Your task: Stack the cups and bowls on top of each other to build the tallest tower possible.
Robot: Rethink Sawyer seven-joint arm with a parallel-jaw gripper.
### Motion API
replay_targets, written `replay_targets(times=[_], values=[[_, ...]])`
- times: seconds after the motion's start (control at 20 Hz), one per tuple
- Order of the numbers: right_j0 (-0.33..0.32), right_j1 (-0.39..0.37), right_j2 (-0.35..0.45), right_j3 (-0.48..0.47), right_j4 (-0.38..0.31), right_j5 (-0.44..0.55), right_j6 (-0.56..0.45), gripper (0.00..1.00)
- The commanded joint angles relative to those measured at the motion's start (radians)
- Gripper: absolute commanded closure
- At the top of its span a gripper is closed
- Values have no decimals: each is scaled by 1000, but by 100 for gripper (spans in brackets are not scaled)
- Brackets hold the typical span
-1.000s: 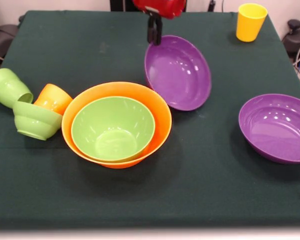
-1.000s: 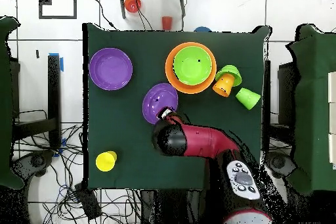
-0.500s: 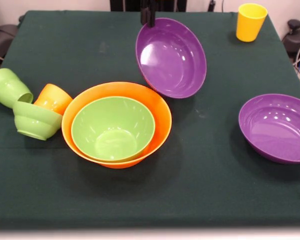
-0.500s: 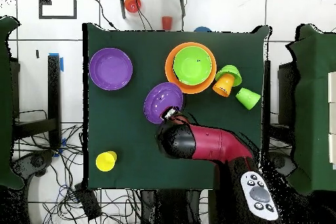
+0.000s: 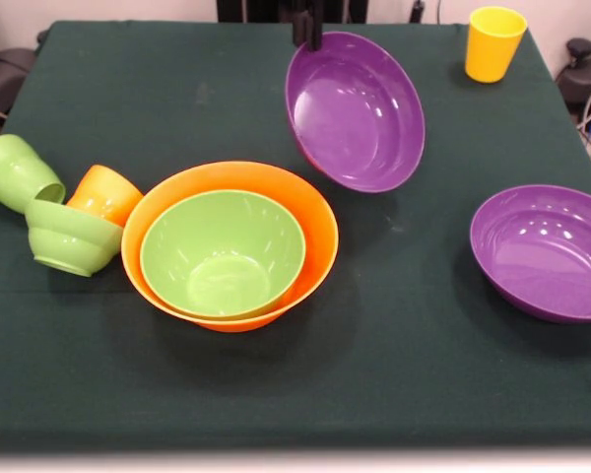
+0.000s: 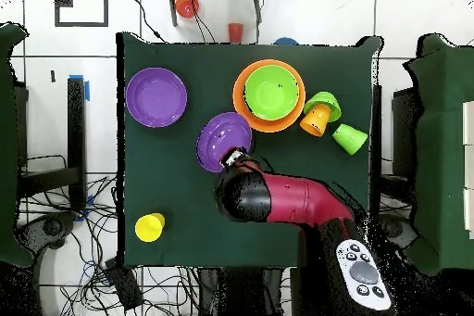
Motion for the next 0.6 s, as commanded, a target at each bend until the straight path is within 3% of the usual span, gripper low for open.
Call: replay_targets(times=[0.05, 0.35, 0.6], values=[[-12, -17, 120, 46, -57, 93, -102, 100], [-84, -149, 195, 87, 14, 231, -157, 100], [-152, -210, 254, 95, 43, 285, -176, 100]])
